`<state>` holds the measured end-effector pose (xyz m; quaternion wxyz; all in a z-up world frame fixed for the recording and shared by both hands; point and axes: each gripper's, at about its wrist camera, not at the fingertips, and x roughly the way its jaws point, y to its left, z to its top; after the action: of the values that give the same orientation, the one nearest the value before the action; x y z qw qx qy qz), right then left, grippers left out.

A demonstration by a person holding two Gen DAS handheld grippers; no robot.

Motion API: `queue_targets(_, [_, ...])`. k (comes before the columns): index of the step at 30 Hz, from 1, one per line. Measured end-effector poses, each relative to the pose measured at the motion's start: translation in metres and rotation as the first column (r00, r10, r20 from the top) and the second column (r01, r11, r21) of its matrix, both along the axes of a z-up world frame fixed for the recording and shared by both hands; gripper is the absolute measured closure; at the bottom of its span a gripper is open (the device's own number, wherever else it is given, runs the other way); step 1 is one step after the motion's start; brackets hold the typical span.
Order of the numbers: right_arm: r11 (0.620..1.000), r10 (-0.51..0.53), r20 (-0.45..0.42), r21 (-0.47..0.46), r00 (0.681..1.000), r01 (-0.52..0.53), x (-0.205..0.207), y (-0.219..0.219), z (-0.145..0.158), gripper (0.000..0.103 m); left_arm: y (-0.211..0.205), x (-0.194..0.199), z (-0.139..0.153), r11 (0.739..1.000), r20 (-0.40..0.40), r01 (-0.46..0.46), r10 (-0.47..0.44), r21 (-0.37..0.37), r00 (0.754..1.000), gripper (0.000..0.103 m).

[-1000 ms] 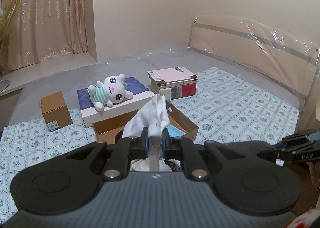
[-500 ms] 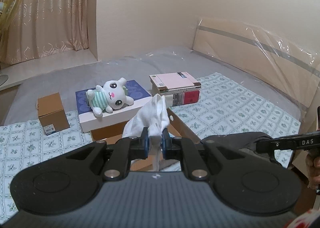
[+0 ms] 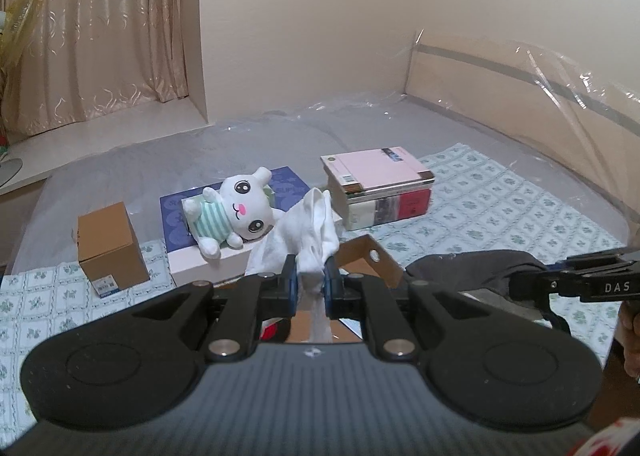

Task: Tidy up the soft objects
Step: 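Carry both socks over the cardboard box with the left and right tools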

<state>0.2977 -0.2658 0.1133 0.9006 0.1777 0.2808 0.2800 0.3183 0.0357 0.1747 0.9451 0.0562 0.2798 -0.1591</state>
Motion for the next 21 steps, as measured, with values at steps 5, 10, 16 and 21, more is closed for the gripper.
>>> queue_targets(5, [0.999, 0.010, 0.006, -0.044, 1.000, -0.010, 0.046, 0.014, -0.017, 0.083, -0.002, 0.038, -0.017, 0.998, 0.011, -0.027, 0.027, 0.065, 1.000, 0.092])
queue_targets(10, [0.995, -0.003, -0.006, -0.102, 1.000, 0.002, 0.092, 0.029, -0.049, 0.083, -0.007, 0.070, -0.053, 0.992, 0.010, -0.040, 0.039, 0.122, 0.999, 0.092])
queue_targets(16, [0.980, 0.001, -0.030, -0.198, 1.000, -0.006, 0.129, 0.048, -0.092, 0.083, -0.018, 0.104, -0.114, 0.972, -0.073, 0.000, 0.017, 0.233, 0.997, 0.092])
queue_targets(21, [0.968, 0.029, -0.072, -0.245, 0.997, -0.046, 0.150, 0.064, -0.123, 0.083, -0.019, 0.121, -0.153, 0.967, -0.158, 0.047, -0.007, 0.252, 0.987, 0.091])
